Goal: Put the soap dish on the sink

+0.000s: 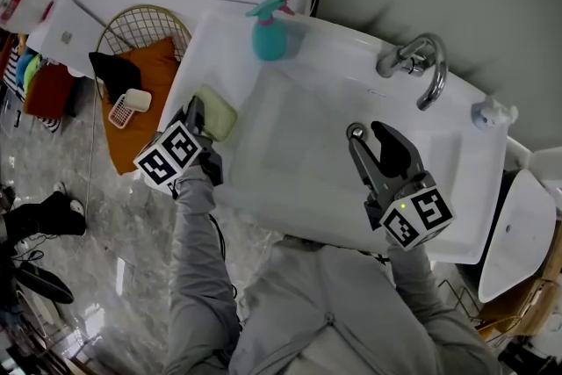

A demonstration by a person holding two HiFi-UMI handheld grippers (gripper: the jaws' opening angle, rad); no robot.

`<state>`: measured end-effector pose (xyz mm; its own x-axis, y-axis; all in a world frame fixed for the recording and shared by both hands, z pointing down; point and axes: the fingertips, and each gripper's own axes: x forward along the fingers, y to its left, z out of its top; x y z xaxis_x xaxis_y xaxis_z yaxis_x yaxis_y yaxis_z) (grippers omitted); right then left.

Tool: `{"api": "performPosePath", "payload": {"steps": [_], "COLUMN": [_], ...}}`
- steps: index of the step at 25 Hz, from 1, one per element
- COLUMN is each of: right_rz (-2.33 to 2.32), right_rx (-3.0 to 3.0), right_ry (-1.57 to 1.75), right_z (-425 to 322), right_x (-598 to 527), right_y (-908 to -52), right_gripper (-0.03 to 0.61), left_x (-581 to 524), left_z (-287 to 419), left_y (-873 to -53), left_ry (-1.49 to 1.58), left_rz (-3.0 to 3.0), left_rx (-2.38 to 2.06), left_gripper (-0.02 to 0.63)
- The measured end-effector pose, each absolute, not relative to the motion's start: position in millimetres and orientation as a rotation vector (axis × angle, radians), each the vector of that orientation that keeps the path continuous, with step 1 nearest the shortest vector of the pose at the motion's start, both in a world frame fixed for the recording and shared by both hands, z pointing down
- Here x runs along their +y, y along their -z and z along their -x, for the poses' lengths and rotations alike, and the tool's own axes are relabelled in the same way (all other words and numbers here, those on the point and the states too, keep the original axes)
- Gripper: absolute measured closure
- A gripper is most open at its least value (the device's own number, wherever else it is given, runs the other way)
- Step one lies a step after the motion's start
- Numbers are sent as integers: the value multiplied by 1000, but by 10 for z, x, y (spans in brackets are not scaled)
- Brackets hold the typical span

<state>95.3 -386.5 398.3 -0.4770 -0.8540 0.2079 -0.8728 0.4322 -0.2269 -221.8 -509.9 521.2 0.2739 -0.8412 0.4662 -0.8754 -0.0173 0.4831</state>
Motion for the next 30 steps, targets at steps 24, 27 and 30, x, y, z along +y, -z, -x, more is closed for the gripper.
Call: {"api": "performPosePath", "payload": {"steps": [24, 27, 30], "right_rz": [-1564, -1562, -1563], "right_rx": [-2600, -2599, -2601], "right_ry": [-525, -531, -536], "right_z": [-1056, -1072, -1093], "right_x": [-3943, -3946, -3951], "right_y": [-4083, -4091, -4102], "right_gripper": [400, 400, 400], "left_x": [-5384, -5399, -5413], "left_z": [2225, 2243, 2243], "left_y": [-5370, -5400, -5450], "left_ry": [-302, -344, -419], "left_rz": [-1979, -1992, -2010], "left_rx": [-1701, -1729, -1746], "left_gripper": [500, 484, 445]}}
